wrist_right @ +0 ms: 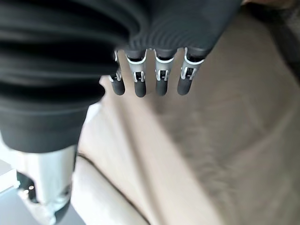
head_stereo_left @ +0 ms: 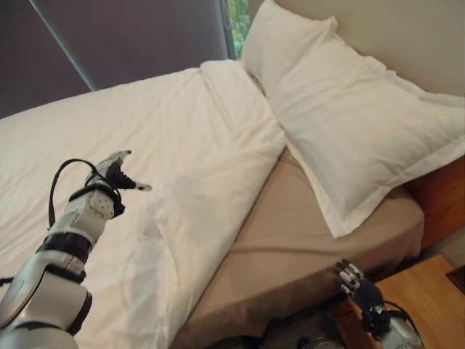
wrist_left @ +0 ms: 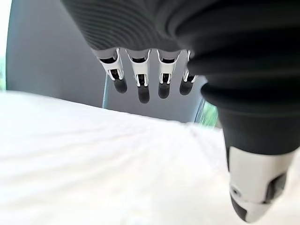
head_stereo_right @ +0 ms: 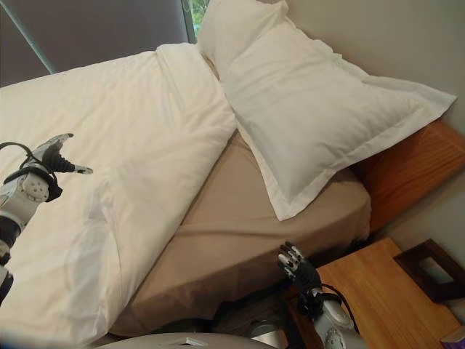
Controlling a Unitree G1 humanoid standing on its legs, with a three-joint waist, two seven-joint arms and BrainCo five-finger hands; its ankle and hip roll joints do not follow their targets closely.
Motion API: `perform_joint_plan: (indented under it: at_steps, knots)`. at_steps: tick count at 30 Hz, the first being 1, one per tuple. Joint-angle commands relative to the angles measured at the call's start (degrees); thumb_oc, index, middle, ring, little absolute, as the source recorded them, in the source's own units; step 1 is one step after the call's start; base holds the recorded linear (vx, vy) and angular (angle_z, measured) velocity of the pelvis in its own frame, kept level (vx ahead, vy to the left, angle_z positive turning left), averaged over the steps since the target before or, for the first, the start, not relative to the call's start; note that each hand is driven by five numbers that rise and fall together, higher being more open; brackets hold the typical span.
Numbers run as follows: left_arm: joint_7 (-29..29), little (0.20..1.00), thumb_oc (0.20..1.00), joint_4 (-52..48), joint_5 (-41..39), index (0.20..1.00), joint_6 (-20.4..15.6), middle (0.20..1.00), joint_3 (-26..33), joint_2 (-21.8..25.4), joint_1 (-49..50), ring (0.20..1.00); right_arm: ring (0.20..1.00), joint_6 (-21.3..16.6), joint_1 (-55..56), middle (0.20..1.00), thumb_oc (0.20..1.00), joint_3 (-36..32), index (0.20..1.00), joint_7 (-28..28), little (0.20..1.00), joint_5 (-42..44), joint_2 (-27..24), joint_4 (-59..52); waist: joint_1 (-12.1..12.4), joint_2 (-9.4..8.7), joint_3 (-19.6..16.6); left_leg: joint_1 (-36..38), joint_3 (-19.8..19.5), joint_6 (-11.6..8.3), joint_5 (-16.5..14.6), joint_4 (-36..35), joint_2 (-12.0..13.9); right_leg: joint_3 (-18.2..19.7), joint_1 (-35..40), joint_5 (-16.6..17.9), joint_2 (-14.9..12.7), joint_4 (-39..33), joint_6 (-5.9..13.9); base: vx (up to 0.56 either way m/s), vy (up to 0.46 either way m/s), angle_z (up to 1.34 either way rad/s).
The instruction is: Making the bed.
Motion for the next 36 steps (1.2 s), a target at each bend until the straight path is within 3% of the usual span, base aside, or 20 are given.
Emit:
perform_joint_plan:
  at_steps: [1, 6, 11, 18, 19, 22, 28, 30, 32, 36]
  knots:
    - [-1.9, 1.000, 1.000, 7.1, 4.3, 1.000, 0.7, 1.000, 1.4, -0.9, -8.4, 1.000, 1.000, -2.4, -1.3, 1.000, 1.000, 0.8, 1.000, 2.6, 1.000, 1.9, 0.3, -4.7, -0.5, -2.94, 2.2, 8.3, 2.4, -2.93, -3.9, 0.7, 0.4, -0.3, -3.6, 7.0, -2.1, -3.7, 4.17, 0.00, -0.002, -0.21]
    - [-1.7, 1.000, 1.000, 10.7, 8.0, 1.000, 2.4, 1.000, -0.4, -3.0, -12.3, 1.000, 1.000, -2.1, -1.3, 1.000, 1.000, 1.2, 1.000, 2.4, 1.000, 2.3, 0.0, -4.1, -1.1, -3.56, 3.1, 7.3, 3.5, -3.13, -3.7, 0.7, 0.9, 0.5, -5.3, 7.5, -1.6, -3.7, 4.42, -0.02, -0.015, -0.12]
    - [0.4, 1.000, 1.000, 13.2, 9.2, 1.000, 4.5, 1.000, -2.8, -3.6, -18.4, 1.000, 1.000, -2.2, -3.5, 1.000, 1.000, 1.9, 1.000, 1.4, 1.000, 5.2, -0.9, -4.2, -2.5, -4.80, 6.9, 1.5, 4.3, -3.46, -2.5, 0.7, 1.7, 1.5, -12.0, 9.4, -1.0, -3.7, 4.34, -0.12, -0.021, -0.11]
    - [2.6, 1.000, 1.000, 15.7, 0.6, 1.000, 4.8, 1.000, 2.0, -3.7, -20.3, 1.000, 1.000, -2.3, -4.1, 1.000, 1.000, 2.9, 1.000, 1.1, 1.000, 5.3, -2.2, -5.7, -3.1, -6.78, 10.6, -5.3, 5.5, -4.00, -1.3, 0.7, 2.5, 2.4, -19.3, 11.7, -0.4, -3.7, 4.43, -0.05, -0.036, -0.14]
    - [2.5, 0.200, 0.200, 17.4, -5.9, 0.200, 5.2, 0.200, 6.7, -6.3, -17.7, 0.200, 1.000, -2.0, -4.2, 1.000, 1.000, 3.2, 1.000, 0.4, 1.000, 4.9, -1.6, -5.0, -2.9, -6.80, 11.4, -6.0, 5.8, -4.17, -1.2, 0.7, 2.6, 2.4, -20.0, 11.7, -0.2, -3.7, 4.39, 0.03, -0.030, -0.12]
    - [0.1, 0.200, 0.200, 19.0, -11.1, 0.200, 5.0, 0.200, 10.8, -9.1, -13.0, 0.200, 1.000, -1.5, -3.6, 1.000, 1.000, 2.5, 1.000, 0.4, 1.000, 4.9, -0.8, -4.9, -2.7, -6.51, 11.7, -5.4, 6.3, -4.30, -1.5, 0.7, 2.6, 2.7, -19.9, 11.3, -0.1, -3.7, 4.52, 0.04, 0.003, -0.02]
    - [1.2, 0.200, 0.200, 15.9, -20.4, 0.200, 3.9, 0.200, 13.9, -12.0, -12.9, 0.200, 1.000, -0.9, -3.7, 1.000, 1.000, 2.8, 1.000, 0.2, 1.000, 4.9, -0.9, -4.4, -2.9, -5.64, 10.7, -2.6, 7.7, -4.38, -2.8, 0.7, 2.7, 3.7, -18.2, 10.7, 0.0, -3.7, 4.50, 0.06, 0.019, -0.10]
    - [1.9, 0.200, 0.200, 10.8, -23.7, 0.200, 1.9, 0.200, 13.0, -12.6, -14.8, 0.200, 1.000, -0.9, -4.4, 1.000, 1.000, 3.0, 1.000, 0.2, 1.000, 4.8, -1.3, -3.8, -3.0, -4.87, 10.1, -1.5, 7.8, -4.40, -3.3, 0.7, 2.5, 3.6, -17.2, 10.3, -0.2, -3.7, 4.53, 0.06, 0.012, -0.12]
    - [1.3, 0.200, 0.200, -1.8, -32.1, 0.200, -2.8, 0.200, 11.1, -13.3, -16.1, 0.200, 1.000, -1.1, -5.0, 1.000, 1.000, 2.7, 1.000, 0.2, 1.000, 4.0, -2.0, -3.7, -3.1, -3.07, 8.7, 0.3, 7.3, -4.33, -3.8, 0.7, 2.0, 2.7, -15.1, 9.6, -0.8, -3.7, 4.63, 0.07, 0.014, -0.04]
    - [1.0, 0.200, 0.200, -20.7, -38.3, 0.200, -6.5, 0.200, 5.5, -16.3, -16.8, 0.200, 1.000, -0.7, -5.5, 1.000, 1.000, 2.6, 1.000, 0.2, 1.000, 2.0, -2.2, -2.3, -3.3, -1.00, 7.0, 2.6, 6.1, -4.00, -4.3, 0.7, 1.2, 1.4, -12.2, 9.0, -1.6, -3.7, 4.71, 0.05, 0.023, 0.17]
